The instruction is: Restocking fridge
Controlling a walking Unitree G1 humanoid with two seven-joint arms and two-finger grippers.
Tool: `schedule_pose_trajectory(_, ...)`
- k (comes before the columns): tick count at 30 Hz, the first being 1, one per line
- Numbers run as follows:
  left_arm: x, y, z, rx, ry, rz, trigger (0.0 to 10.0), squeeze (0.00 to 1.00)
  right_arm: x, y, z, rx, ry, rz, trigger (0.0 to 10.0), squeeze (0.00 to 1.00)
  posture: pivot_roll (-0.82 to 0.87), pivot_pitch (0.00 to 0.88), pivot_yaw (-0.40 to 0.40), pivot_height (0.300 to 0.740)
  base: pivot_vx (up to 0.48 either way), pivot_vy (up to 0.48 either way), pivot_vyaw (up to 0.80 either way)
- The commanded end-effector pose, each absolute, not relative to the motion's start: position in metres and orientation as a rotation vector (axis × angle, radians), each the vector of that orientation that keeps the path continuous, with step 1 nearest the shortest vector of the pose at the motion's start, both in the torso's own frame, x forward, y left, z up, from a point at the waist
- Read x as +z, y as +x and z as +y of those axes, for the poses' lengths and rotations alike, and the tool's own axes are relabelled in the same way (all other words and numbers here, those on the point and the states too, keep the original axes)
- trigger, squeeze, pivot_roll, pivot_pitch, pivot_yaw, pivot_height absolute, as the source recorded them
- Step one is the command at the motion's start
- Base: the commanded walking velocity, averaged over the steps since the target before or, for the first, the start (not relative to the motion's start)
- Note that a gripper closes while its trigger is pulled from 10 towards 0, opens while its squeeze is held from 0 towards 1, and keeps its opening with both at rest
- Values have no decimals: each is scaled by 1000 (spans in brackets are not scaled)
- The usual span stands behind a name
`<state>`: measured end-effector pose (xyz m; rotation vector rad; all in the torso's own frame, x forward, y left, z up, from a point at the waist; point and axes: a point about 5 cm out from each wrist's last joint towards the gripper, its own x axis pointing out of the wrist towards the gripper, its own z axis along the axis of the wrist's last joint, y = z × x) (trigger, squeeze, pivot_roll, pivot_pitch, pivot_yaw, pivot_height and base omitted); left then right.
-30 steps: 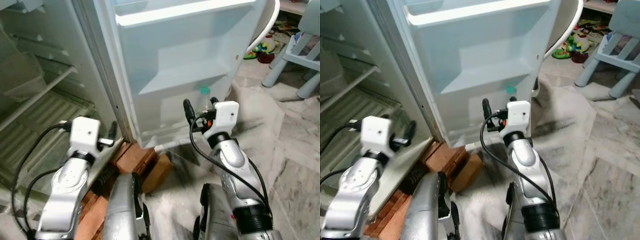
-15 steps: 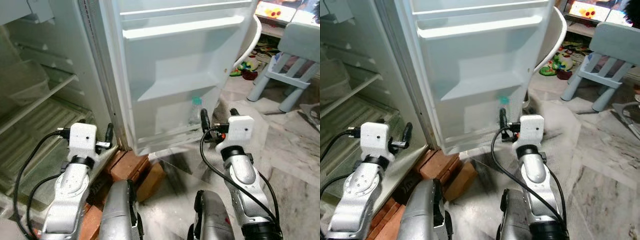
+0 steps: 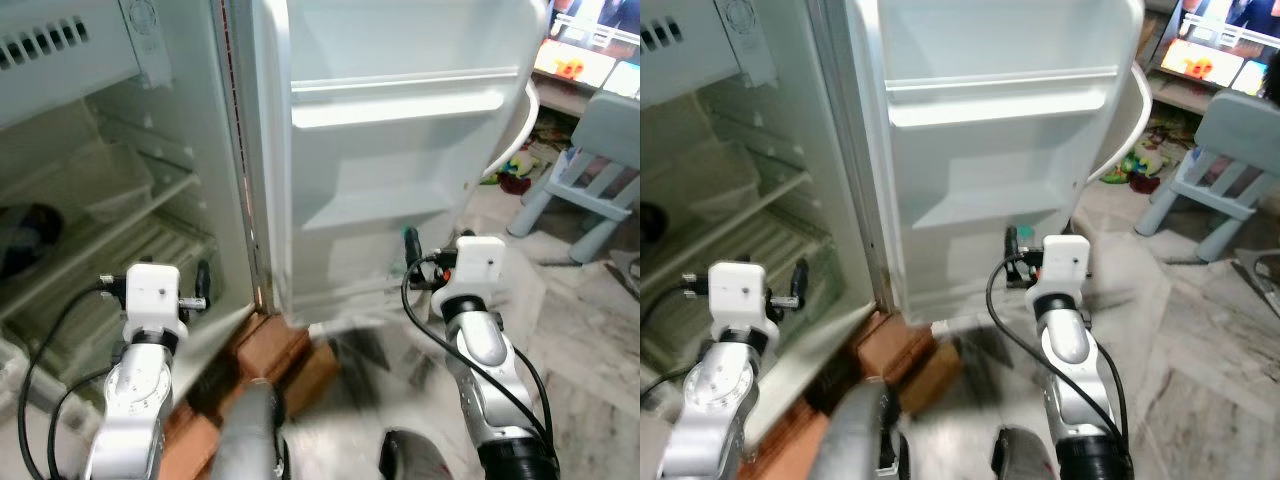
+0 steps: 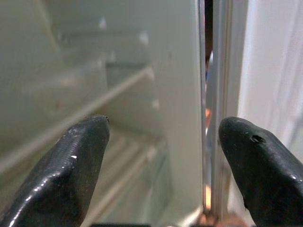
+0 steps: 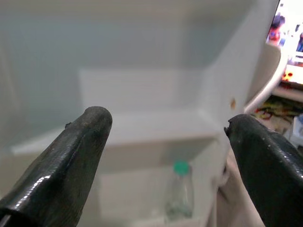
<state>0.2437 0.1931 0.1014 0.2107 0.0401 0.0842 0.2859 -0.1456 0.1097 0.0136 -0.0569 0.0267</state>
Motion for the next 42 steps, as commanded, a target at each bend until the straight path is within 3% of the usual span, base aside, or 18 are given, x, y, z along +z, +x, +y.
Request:
schedule_pose_trajectory(1,110,247,187,73,213,-1,10000,0,108,286,-155,0,-1,-47,10000,0,93,0,-33,710,0,0,0)
schedule_pose_trajectory(5,104,246,183,45,171,23,10000,0,103,283,-167,-48,8,-14,10000,0,92,0,-34,740,0,0,0)
schedule_pose_trajectory(26,107,249,166,-43,160,6,10000,0,92,282,-168,-91,-8,67,10000,0,81,13,-47,740,0,0,0)
schedule_pose_trajectory(29,109,250,164,-51,168,-3,10000,0,83,284,-171,-111,26,143,10000,0,80,15,-46,740,0,-356,0)
schedule_pose_trajectory(42,105,251,158,-65,167,7,10000,0,100,289,-150,-13,-23,56,10000,0,82,15,-47,740,0,-475,0)
